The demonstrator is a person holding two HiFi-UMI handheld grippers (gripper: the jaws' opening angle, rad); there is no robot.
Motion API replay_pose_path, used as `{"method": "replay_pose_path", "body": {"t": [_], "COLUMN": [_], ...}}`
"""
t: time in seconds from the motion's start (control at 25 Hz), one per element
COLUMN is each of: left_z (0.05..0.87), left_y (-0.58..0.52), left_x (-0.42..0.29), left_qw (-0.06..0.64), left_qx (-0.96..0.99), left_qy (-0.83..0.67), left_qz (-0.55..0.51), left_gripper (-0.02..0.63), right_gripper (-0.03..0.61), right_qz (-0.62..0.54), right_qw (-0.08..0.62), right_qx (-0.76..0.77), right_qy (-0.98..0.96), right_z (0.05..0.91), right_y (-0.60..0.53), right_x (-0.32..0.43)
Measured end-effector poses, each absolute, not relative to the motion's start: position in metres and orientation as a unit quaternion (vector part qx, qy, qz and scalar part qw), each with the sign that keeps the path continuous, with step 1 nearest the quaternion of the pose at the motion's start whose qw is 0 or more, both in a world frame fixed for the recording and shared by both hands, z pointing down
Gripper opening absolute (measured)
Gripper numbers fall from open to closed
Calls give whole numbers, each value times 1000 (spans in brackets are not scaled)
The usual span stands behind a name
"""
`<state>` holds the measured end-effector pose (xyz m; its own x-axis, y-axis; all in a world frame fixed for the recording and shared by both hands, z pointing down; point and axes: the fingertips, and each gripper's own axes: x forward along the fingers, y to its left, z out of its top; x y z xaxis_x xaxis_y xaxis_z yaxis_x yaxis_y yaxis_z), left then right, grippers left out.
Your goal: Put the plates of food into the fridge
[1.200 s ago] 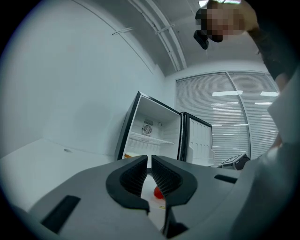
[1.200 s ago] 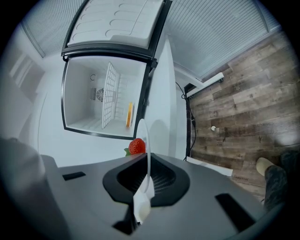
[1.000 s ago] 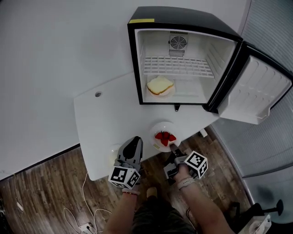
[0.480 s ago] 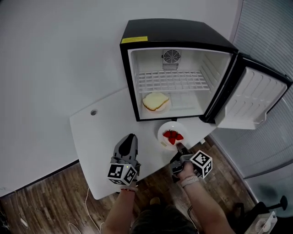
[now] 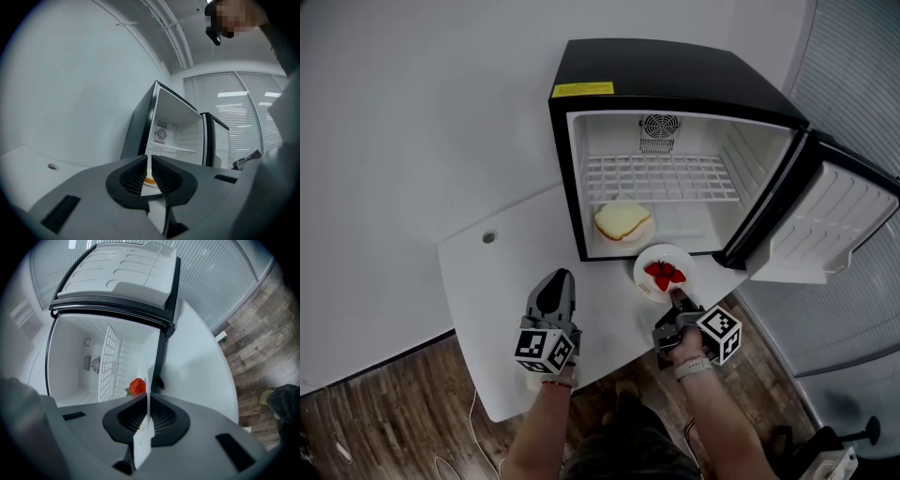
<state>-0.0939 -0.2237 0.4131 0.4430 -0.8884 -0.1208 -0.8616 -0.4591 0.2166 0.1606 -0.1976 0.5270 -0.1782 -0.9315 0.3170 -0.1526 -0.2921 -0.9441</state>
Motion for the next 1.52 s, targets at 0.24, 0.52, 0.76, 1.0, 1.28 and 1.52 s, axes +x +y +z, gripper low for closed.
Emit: {"method": "replay_pose_path", "body": {"t": [0.24,0.52,0.76,1.0,1.28,1.52], "left_z": [415,409,400,396,397,395], "left_y": [-243,-256,-270,-277,-280,-285], "left_x": [-103,-108,-110,-117,-118,-111], "left_qw": [66,66,63,63,68,64], "left_qx": [843,839,839,835,832,837], "left_qy": [-524,-530,-529,-534,-538,-532], "left_qz": [-105,-109,-108,-112,-114,-113], "left_gripper": [15,15,15,15,15,15], "right_gripper": [14,14,14,14,14,14], "right_qz": [-598,-599,-606,-623,-633,-632], "right_qw": [325,313,311,309,310,307], "right_qx": [-520,-493,-476,-471,-460,-459], "right_qy": [516,547,556,543,539,543], "right_z": [490,435,408,403,396,388], "right_y": [-218,-234,-243,-241,-229,-241], "right_x": [137,114,102,100,95,91]}}
